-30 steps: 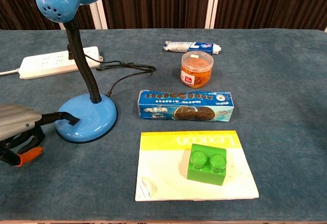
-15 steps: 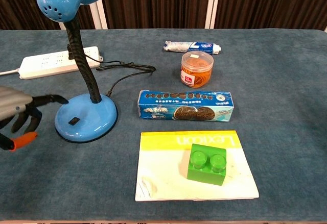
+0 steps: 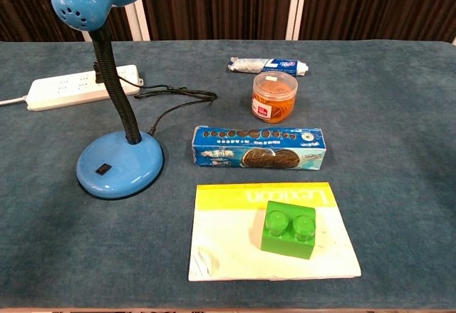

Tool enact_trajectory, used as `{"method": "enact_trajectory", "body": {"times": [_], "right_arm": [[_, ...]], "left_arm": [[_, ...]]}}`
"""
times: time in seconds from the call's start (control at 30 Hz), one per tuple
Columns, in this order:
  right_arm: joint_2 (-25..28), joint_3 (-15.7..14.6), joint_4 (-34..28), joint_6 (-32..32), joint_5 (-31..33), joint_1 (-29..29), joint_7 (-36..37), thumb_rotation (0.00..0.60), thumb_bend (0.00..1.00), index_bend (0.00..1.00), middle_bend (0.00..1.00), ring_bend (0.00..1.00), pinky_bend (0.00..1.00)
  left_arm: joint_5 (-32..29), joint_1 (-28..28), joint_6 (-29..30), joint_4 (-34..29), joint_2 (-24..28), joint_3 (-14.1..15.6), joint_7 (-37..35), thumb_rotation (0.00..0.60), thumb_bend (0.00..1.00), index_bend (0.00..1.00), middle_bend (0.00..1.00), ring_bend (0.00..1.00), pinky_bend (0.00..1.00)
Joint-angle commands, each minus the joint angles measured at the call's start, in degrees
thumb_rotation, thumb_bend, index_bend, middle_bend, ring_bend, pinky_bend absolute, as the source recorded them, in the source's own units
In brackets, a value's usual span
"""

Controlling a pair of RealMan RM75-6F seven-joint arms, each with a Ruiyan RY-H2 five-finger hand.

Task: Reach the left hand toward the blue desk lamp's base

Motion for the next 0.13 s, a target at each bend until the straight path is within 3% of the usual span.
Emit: {"method": "enact_trajectory", "body": {"times": [0.03,0.13], "right_arm": [[0.0,-0.1,-0.1,-0.1,0.0,0.0,-0.1,0.6,0.1,0.0,0.02,0.04,0.0],[-0.1,0.0,0.0,-0.1,-0.1,0.0,-0.2,0.6,0.1,0.0,0.02,0.04,0.0]], "left_arm": [[2.0,1.4,0.7,2.4,1.9,0.7,-4.0,0.6,0.1,0.12,0.17,0.05,0.07],[3.1,1.5,1.0,3.5,2.3,0.3,-4.7,0.6,0.09,0.12,0.16,0.05,0.07]]}}
